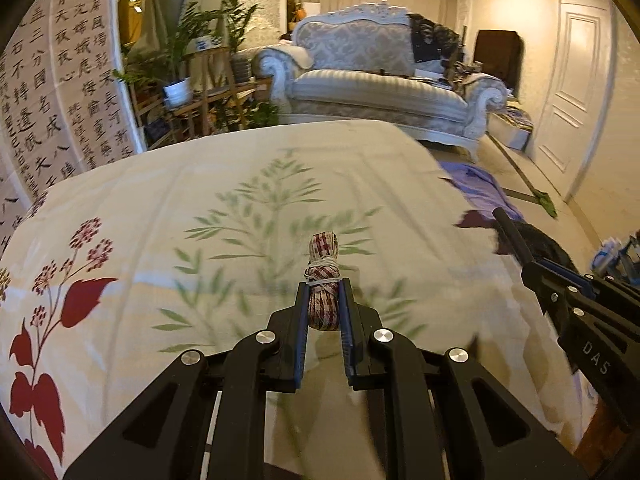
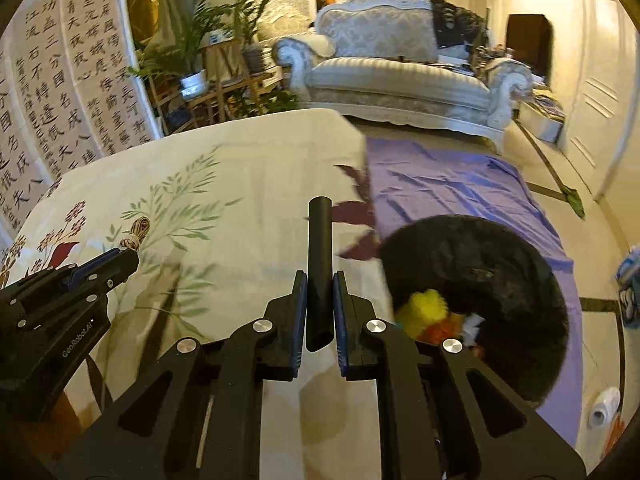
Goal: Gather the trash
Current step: 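Carry the twine bundle and black tube over the black bin with both grippers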
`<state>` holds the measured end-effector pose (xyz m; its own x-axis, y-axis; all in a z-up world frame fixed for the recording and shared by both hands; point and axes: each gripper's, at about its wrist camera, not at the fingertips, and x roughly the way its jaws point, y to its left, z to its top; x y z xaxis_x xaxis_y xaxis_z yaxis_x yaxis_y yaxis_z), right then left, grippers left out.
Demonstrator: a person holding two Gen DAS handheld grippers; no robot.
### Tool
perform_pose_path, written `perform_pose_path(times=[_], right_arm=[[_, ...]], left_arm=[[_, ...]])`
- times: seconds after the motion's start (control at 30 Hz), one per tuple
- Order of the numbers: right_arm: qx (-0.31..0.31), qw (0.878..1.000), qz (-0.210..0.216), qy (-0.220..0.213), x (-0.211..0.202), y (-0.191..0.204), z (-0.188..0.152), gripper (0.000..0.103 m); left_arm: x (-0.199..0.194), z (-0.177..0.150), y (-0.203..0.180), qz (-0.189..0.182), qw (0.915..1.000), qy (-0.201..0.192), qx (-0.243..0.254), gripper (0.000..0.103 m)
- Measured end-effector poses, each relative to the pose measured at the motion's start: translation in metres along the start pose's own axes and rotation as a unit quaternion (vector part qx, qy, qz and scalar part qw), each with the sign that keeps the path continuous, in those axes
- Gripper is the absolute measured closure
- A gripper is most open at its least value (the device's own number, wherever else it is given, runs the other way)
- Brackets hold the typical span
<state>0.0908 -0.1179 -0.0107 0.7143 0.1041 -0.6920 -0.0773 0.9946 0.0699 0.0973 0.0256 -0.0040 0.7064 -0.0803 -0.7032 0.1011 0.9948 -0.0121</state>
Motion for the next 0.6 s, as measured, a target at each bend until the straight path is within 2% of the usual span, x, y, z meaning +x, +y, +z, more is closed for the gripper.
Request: perform_pose_path(times=[0.3,0.6], right_arm=[[0.038,0.998,-0.045,-0.015,-0.02,-0.051,-0.011,0.09],[0.07,0.995,-0.073,-0.024,-0.029,-0.09,-0.016,0.09]], left_arm=[[0.001,0.003,-0.056,-0.037,0.9986,-0.006,0.036,0.087],[0.004,0.008,-0.105,-0.065,0.9954,-0.013,0.069,0.087]])
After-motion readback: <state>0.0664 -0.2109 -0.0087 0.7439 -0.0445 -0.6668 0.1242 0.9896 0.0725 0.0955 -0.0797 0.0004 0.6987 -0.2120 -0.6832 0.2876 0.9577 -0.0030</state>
